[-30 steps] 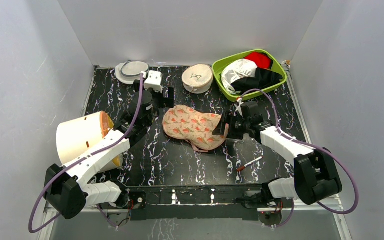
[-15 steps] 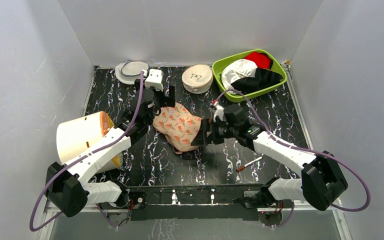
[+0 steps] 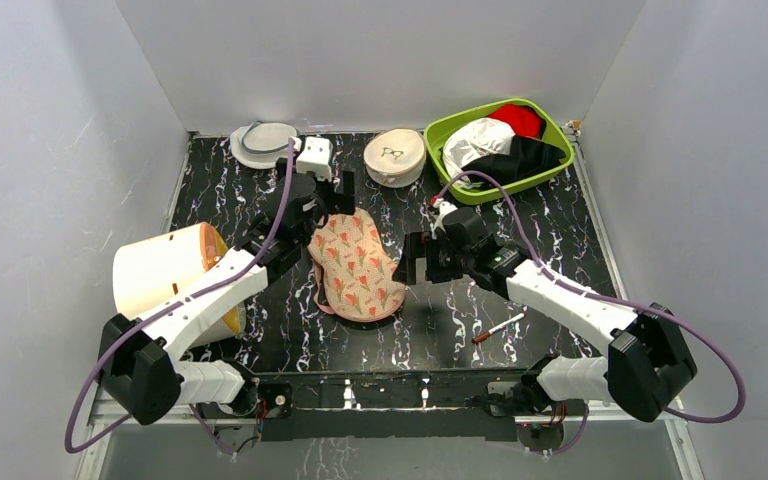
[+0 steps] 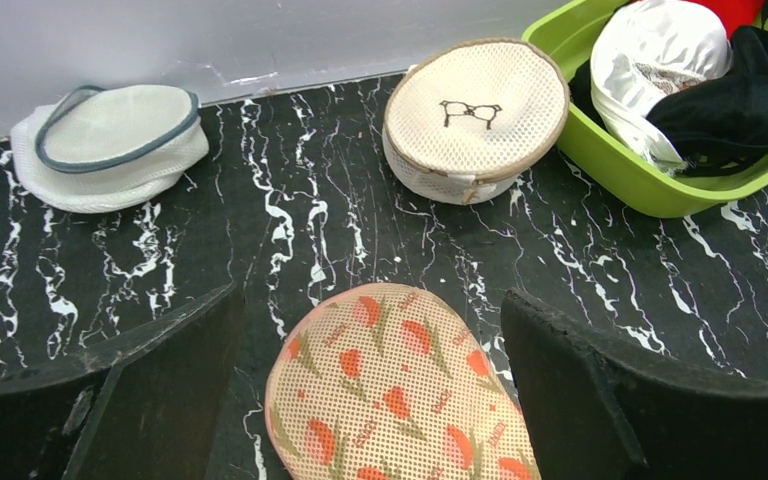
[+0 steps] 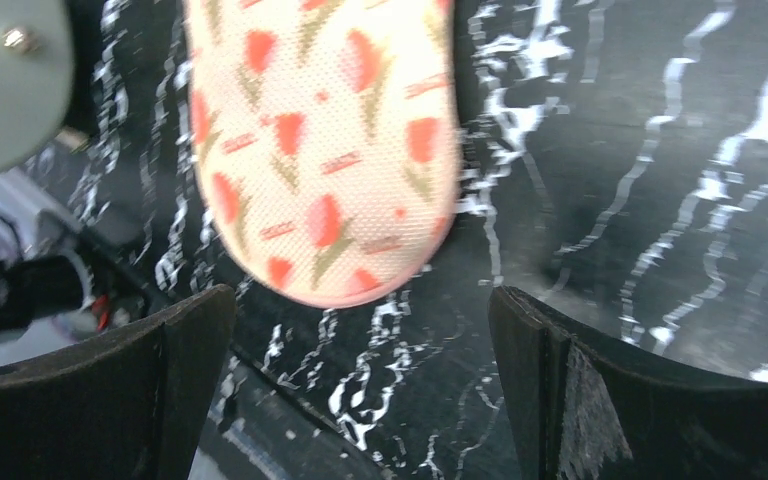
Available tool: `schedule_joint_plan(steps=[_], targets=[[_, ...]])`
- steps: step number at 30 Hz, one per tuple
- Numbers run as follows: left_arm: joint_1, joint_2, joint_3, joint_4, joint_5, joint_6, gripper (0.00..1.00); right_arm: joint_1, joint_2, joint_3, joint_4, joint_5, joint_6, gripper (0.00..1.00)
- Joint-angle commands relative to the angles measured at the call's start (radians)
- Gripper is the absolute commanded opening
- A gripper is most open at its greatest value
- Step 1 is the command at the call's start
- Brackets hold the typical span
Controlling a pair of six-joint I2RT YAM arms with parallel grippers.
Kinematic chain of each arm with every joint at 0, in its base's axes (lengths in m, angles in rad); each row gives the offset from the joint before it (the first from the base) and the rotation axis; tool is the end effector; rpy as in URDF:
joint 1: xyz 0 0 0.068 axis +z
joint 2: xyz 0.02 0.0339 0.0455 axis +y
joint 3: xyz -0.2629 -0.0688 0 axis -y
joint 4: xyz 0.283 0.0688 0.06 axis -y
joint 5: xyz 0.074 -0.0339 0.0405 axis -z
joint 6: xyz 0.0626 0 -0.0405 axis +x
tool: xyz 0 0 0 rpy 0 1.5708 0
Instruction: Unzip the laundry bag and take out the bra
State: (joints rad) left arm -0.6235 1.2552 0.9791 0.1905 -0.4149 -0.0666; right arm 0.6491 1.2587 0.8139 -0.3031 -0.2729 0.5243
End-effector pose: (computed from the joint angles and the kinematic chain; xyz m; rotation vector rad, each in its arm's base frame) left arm 0.3052 -0.1885 0.3328 0.1446 1.6459 -0.1823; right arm 0.2439 0.2063 0.2048 -0.3003 2.4444 0.8750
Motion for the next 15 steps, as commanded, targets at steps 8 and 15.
schedule_joint_plan(steps=[8, 15], targets=[[-0.096, 0.12, 0.114, -0.144, -0.027, -0.123, 0.98, -0.036, -0.155, -0.003, -0.068, 0.356, -0.026, 0.98], [-0.123, 0.252, 0.194, -0.492, 0.08, -0.413, 0.98, -0.067, -0.28, -0.041, -0.041, 0.42, -0.087, 0.98]])
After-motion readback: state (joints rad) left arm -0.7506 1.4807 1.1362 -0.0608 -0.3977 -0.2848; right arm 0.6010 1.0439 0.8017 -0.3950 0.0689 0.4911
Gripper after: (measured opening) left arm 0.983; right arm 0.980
